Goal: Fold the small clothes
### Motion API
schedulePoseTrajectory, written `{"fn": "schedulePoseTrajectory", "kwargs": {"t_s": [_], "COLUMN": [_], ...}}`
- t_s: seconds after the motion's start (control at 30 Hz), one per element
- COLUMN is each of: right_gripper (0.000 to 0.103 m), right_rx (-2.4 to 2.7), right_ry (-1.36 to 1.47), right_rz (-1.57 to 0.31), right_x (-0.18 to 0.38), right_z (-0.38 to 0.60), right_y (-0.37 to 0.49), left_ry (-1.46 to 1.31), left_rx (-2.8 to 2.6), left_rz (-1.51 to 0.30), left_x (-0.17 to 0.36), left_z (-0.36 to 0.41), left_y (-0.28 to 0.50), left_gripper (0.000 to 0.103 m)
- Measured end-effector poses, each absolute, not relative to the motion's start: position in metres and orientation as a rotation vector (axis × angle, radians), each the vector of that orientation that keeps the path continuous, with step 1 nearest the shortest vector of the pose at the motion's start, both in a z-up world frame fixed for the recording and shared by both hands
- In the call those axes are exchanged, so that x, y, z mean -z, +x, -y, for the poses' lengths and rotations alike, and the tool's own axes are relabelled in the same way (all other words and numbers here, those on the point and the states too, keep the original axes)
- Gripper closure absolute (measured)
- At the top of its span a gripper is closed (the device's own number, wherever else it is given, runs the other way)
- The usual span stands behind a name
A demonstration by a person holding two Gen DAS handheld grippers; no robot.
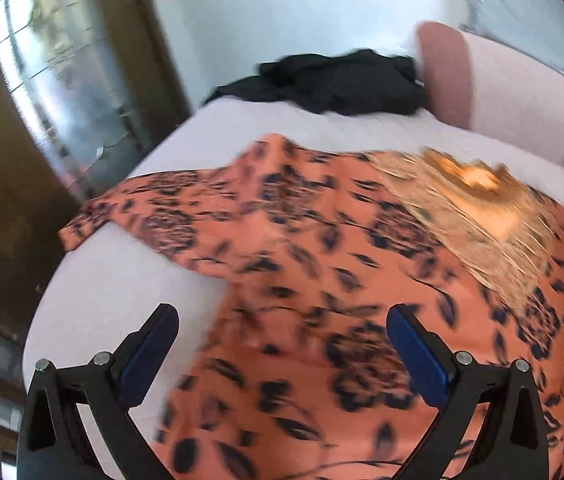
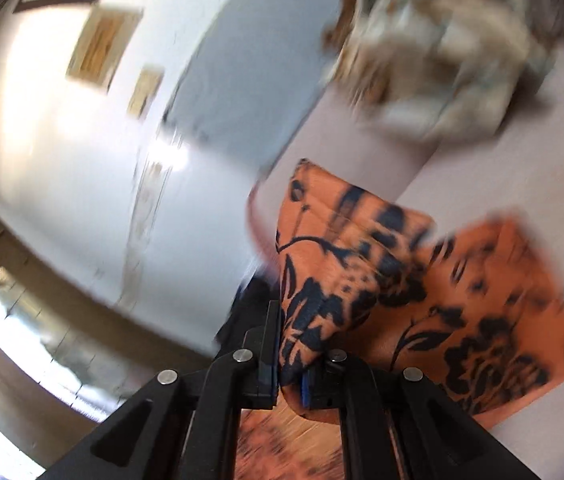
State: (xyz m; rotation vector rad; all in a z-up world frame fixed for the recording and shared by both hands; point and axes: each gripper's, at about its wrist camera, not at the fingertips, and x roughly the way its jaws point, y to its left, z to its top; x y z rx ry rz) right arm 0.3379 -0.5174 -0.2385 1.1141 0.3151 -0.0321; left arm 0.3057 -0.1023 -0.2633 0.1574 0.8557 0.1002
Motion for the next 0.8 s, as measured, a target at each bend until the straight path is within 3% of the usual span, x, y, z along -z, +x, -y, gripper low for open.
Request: {"fn": "schedulePoseTrajectory", "kwargs": {"t_s": [0.2,0.43,0.47,0.5,0.53,0.57,0.8], "right_gripper": [0.095,0.088,0.074,0.044,0.028,0.018,0.02], "right_rx": [-0.091,-0.195,-0.213,-0.234,-0.255,-0.28,-0.208], "right_ry": [1.242,1.242,1.242,1.231,1.227,1.231,1.022], "right_rz": [-0.498,-0.699,-0.724,-0.769,-0.793,-0.792,-0.693], "right_x": [0.301,0.356,0.358,0.361,0.362,0.361,0.304], "right_z": [0.406,0.302,0.296,0.287,0.284,0.282,0.334], "right_y": [0.425,0.482,0.488,0.491,0.489,0.485,0.425], "left_ry": [0.085,0.013,-0.005,-0.033,-0.054,-0.069,-0.123], "left_rx": [-0.183,-0.223,-0.22,-0.208,-0.197,-0.187,-0.025], "left_rz": [-0.857,-0.886,-0.889,-0.888,-0.885,-0.882,-0.887], "left_x": [0.26,0.261,0.261,0.26,0.258,0.257,0.254], "left_z": [0.057,0.018,0.014,0.012,0.01,0.01,0.037], "left_y": [0.314,0.325,0.327,0.327,0.328,0.328,0.335], "left_gripper": [0.0,0.0,0.0,0.0,0.0,0.0,0.0]}}
